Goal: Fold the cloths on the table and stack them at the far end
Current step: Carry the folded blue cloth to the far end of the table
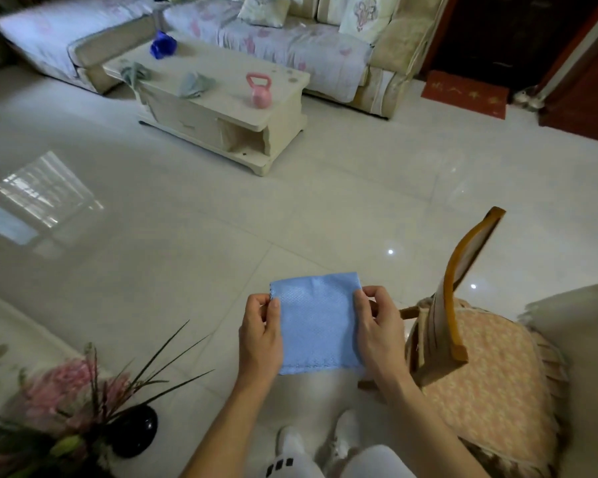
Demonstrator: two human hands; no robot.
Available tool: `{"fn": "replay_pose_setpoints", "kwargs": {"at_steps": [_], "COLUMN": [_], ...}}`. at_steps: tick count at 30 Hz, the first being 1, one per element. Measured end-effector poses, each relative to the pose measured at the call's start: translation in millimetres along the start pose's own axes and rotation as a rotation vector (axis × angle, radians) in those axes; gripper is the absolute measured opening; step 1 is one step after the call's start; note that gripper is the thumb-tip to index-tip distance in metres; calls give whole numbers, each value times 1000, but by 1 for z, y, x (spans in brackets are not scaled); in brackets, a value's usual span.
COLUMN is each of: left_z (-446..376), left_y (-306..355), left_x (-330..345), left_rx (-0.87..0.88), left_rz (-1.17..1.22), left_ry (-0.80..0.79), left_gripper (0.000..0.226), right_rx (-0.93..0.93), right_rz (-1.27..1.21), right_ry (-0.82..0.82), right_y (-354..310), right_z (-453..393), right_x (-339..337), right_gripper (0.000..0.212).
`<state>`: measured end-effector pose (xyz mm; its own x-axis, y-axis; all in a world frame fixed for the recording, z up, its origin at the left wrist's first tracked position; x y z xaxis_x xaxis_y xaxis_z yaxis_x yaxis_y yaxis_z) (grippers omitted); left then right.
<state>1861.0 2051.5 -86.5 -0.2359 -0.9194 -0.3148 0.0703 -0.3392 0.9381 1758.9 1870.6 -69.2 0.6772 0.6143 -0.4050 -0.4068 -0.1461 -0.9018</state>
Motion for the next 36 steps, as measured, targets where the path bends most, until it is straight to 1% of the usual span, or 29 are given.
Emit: {"fn": "replay_pose_setpoints", "kwargs": {"at_steps": [4, 9, 16, 24, 30, 36], "left_z": [-20, -56, -131, -217, -249, -277], "left_y": [-1, 0, 30, 82, 105, 125], "left_x": [-11, -15, 14, 89, 143, 193], "left_rx": [0, -12, 16, 57, 64, 111], "left_rz": [32, 10, -9, -11, -28, -47], "left_ry": [38, 54, 74, 15, -73, -163], "left_gripper": [16, 15, 15, 15, 15, 15], "right_rx": [2, 5, 2, 10, 66, 128], "right_rz": [-14, -43, -95, -99, -138, -148], "right_ry": [-29, -78, -53, 26, 90, 169], "right_y": [-6, -12, -34, -56, -50, -35], "right_z": [-18, -45, -132, -239, -282, -318], "right_x": [24, 50, 66, 38, 6, -18], "right_gripper": [19, 18, 18, 17, 18, 19]}}
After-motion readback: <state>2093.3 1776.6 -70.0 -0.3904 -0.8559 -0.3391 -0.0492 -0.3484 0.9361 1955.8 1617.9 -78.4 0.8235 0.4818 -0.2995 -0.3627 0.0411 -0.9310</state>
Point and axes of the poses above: each hand's wrist, its own z-axis away from the middle knuckle, its own x-axis out of the palm, y = z × x, the point moved 6 cm from there along -z, towards the middle knuckle, and after that the axes turned 2 degrees about x, right-handed, at the moved point
